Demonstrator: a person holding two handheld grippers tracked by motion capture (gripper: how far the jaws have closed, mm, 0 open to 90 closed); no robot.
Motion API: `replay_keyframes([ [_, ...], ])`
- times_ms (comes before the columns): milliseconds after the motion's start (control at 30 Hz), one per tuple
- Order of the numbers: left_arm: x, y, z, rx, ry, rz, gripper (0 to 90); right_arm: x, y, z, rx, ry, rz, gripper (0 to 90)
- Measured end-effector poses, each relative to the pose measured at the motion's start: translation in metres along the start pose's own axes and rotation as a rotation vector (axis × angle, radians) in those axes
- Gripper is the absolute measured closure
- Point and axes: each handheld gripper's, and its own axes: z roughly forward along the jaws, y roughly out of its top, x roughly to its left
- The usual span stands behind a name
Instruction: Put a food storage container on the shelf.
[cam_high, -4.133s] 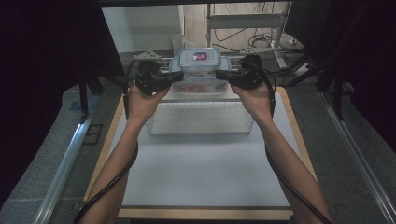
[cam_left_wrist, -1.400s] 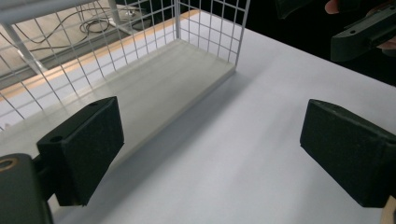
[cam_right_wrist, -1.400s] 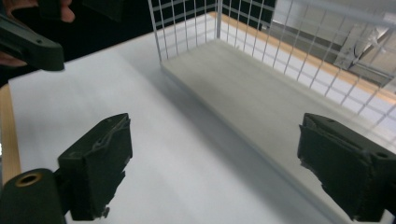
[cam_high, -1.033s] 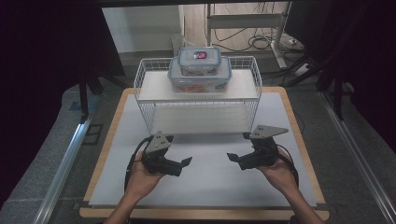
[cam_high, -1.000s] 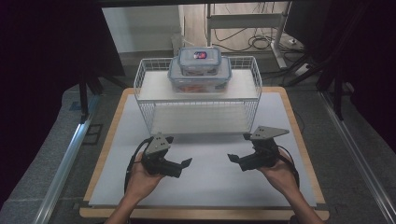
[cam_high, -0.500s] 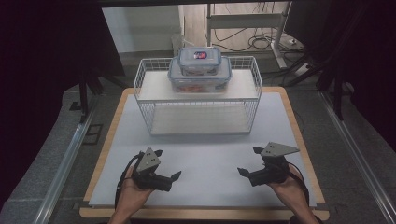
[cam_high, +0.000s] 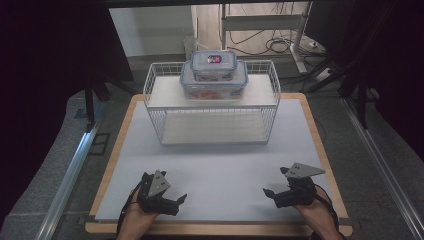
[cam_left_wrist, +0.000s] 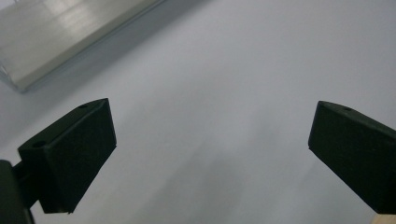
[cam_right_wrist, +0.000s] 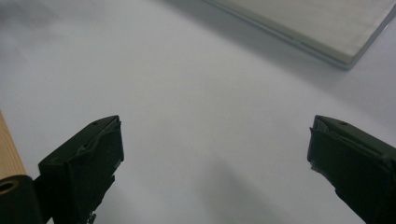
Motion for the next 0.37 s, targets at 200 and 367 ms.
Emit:
replay_keyframes([
  [200, 0.0027, -0.0052, 0.0042, 0.028, -0.001, -0.002, 0.8, -0.0010, -0.0035, 0.0052, 0.028, -0.001, 0.000, 3.5],
  [367, 0.0036, -0.0056, 0.0064, 0.035, -0.008, -0.012, 0.8, 0.0000, -0.0044, 0.0080, 0.054, -0.014, -0.018, 3.6],
])
